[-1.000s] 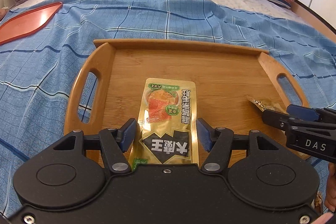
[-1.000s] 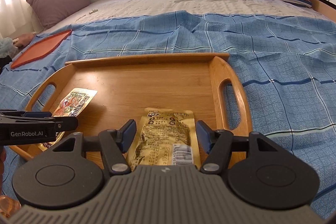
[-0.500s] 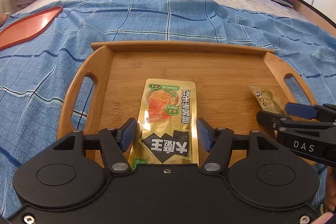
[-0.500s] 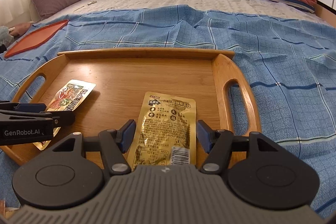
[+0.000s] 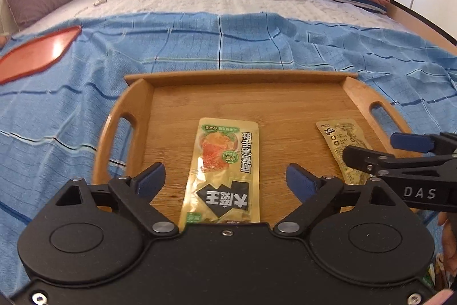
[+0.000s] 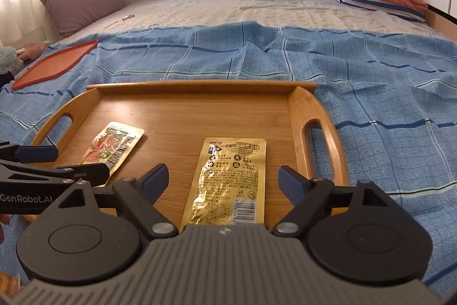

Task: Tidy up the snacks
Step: 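Carry both gold packets onto the wooden tray and open both tools, then return to the pile and grasp the red chip bag with the left tool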

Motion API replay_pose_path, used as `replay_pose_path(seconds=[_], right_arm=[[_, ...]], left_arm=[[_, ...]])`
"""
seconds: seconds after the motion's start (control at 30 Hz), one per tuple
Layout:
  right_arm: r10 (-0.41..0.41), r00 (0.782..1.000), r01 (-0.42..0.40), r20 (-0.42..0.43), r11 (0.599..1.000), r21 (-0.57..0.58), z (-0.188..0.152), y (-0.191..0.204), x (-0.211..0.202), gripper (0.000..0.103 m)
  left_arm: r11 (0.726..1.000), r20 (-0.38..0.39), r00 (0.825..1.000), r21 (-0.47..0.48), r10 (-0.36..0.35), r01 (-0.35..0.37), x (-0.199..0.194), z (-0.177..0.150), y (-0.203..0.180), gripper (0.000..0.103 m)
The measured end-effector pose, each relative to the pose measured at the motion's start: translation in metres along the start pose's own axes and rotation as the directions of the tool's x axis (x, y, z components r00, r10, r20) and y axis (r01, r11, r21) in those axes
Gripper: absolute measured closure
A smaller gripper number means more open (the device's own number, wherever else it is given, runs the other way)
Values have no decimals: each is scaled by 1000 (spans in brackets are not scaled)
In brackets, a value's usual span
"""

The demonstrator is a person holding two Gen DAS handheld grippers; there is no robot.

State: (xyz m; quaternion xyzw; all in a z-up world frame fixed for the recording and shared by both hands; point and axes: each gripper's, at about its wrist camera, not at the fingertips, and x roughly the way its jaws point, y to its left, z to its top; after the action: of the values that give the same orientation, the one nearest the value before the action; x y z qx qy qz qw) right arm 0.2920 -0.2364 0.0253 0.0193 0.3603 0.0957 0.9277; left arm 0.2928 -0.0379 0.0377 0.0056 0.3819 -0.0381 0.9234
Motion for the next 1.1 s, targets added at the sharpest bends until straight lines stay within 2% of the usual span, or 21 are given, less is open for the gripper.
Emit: replay_pose_path(seconds=[0.27, 0.43, 0.6, 0.87, 1.1], right_arm=[[16, 995, -14, 98, 1000, -25, -13, 12, -67, 6], [-19, 984, 28, 175, 998, -50, -38, 24, -107, 1], [-12, 979, 24, 202, 998, -58, -68, 29, -136, 0], [-55, 975, 63, 215, 998, -31, -116, 30, -161, 0], [-128, 960, 130, 249, 991, 8, -156, 29, -180, 0]], left_arm=[[998, 91, 994, 34, -55, 52, -69, -23, 7, 4], [996, 156, 985, 50, -76, 68, -111, -52, 12, 2], [996, 207, 976, 57, -72, 62, -143, -84, 18, 1], [996, 234, 970, 80, -57, 40, -169, -137, 21, 0], [991, 255, 964, 128, -71, 39, -180, -173, 15, 0]])
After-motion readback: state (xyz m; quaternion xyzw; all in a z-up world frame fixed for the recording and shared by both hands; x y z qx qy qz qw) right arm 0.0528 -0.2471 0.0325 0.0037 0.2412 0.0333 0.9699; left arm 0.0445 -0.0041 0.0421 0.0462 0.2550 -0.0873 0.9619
